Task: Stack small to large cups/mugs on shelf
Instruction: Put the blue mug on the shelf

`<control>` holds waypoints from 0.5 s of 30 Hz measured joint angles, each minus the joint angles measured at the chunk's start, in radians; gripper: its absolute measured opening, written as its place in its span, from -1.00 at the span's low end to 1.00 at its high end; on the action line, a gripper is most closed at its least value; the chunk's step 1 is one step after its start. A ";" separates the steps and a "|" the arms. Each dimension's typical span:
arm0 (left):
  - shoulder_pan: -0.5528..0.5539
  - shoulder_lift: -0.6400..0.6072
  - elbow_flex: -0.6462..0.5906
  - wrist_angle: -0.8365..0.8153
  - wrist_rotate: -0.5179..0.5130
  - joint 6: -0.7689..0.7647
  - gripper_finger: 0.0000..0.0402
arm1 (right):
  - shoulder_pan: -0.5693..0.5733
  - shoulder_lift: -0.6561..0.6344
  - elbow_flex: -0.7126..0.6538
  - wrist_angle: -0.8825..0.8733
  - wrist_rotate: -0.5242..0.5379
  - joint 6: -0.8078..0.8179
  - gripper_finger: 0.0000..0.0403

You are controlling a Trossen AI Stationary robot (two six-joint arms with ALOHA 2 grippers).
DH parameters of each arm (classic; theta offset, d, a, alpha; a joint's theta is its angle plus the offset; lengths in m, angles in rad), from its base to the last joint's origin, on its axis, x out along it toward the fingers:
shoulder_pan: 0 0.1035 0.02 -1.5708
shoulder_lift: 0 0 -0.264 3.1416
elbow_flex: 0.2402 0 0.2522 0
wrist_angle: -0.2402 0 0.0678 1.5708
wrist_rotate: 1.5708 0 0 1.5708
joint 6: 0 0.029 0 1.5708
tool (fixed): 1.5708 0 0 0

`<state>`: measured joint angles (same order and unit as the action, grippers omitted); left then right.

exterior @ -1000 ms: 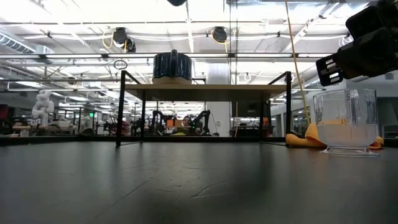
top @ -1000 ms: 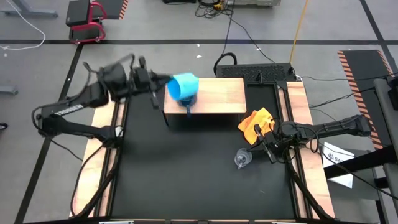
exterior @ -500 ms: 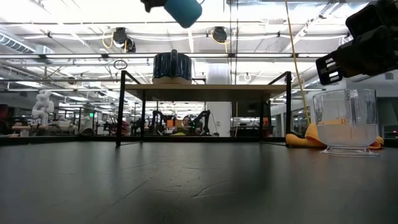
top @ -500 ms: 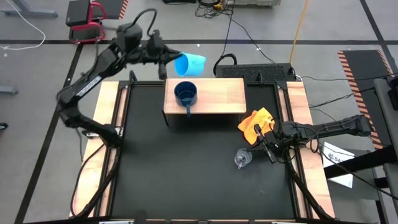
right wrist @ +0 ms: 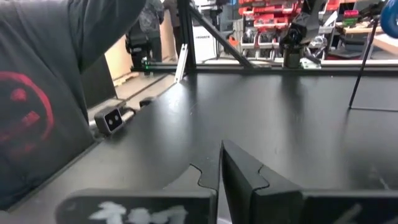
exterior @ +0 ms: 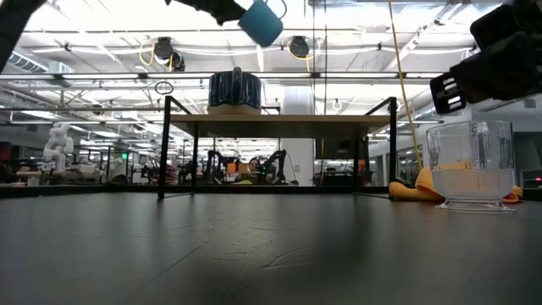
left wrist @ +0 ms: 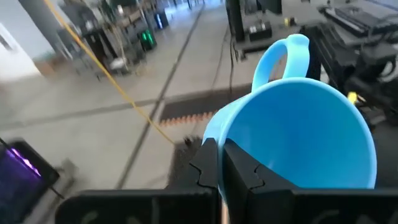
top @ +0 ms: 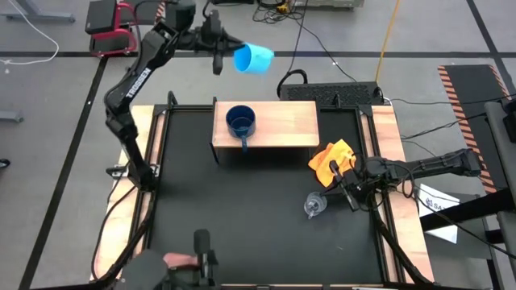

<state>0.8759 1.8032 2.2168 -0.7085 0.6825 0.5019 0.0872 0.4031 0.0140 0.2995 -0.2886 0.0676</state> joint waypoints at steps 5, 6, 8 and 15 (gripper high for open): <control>0.023 0.072 0.129 0.074 0.037 -0.023 -0.98 | 0.000 0.000 0.000 0.047 0.000 0.017 -0.96; 0.032 0.070 0.117 0.107 0.053 -0.042 -0.98 | 0.000 0.000 0.000 0.050 0.000 0.017 -0.96; 0.052 0.071 0.113 0.120 0.103 -0.057 -0.98 | 0.000 0.000 0.000 0.055 0.000 0.018 -0.96; 0.042 0.086 0.113 0.058 0.198 0.006 -0.98 | 0.000 0.000 0.000 0.056 0.001 0.017 -0.96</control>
<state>0.9177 1.8893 2.3303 -0.6506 0.8805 0.5076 0.0872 0.4034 0.0140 0.3557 -0.2879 0.0849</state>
